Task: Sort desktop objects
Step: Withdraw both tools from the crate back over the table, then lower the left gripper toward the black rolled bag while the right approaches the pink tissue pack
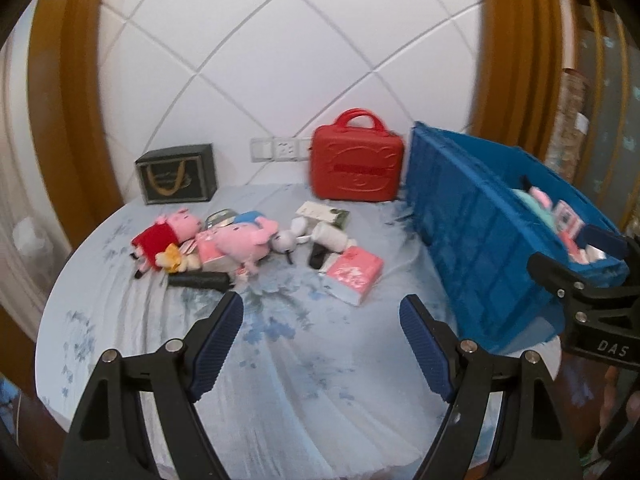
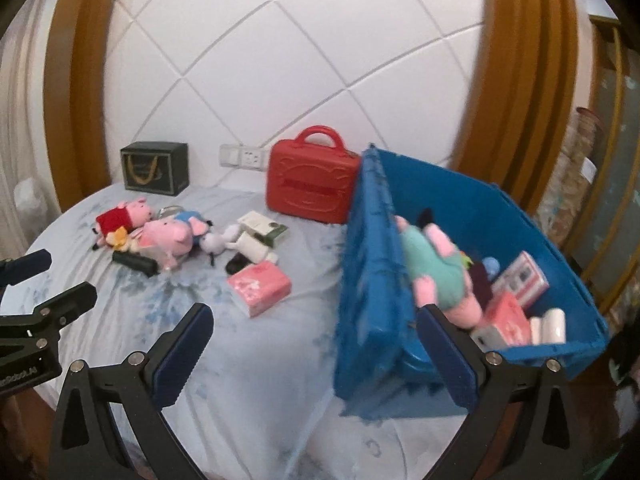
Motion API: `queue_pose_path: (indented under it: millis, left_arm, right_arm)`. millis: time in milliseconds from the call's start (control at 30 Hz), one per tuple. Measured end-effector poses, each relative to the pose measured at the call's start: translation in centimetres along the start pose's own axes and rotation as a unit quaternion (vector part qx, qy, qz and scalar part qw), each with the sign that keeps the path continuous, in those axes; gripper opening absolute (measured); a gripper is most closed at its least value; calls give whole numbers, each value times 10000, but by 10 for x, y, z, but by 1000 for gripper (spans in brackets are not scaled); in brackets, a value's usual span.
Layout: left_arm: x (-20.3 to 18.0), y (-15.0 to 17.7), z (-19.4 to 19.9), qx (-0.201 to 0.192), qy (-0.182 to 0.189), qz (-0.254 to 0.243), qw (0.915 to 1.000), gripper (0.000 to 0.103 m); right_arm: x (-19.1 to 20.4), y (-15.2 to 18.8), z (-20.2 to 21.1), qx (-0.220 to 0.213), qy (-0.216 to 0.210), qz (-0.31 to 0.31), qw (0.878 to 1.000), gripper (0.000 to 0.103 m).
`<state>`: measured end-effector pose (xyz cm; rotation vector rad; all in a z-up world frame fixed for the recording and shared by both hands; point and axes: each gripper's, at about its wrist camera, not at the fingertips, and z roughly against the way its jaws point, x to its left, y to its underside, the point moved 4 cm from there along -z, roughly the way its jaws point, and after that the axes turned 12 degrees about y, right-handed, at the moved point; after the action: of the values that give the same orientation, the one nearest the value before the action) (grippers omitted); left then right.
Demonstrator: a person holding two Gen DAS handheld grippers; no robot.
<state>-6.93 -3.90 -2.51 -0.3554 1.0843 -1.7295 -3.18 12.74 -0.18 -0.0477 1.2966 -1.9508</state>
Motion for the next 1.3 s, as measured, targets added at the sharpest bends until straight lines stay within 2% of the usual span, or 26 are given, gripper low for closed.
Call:
queue_pose_path:
  millis: [333, 467, 600, 800, 933, 1133, 1300]
  left_arm:
    - [64, -19, -56, 357, -954, 431, 9939, 80]
    - [98, -8, -86, 750, -1273, 744, 9862, 81]
    - [132, 7, -110, 1111, -1443, 1070, 9774, 81]
    - [171, 16, -136, 1412, -1290, 1299, 9729, 81]
    - [206, 17, -154, 1576, -1307, 1187, 9716, 81]
    - [276, 22, -187, 2002, -1348, 984, 9654, 81]
    - [316, 11, -222, 2203, -1101, 622, 9672, 81]
  right_arm:
    - [48, -18, -87, 319, -812, 179, 9960, 103]
    - [65, -13, -132, 623, -986, 245, 9929, 103]
    - [87, -3, -173, 1043, -1139, 409, 9872, 103]
    - [103, 9, -220, 1578, -1084, 344, 9809, 103]
    - [106, 14, -243, 1878, -802, 179, 9788, 103]
    - [120, 26, -282, 2514, -522, -215, 9662, 103]
    - [137, 32, -304, 2924, -253, -309, 9554, 103]
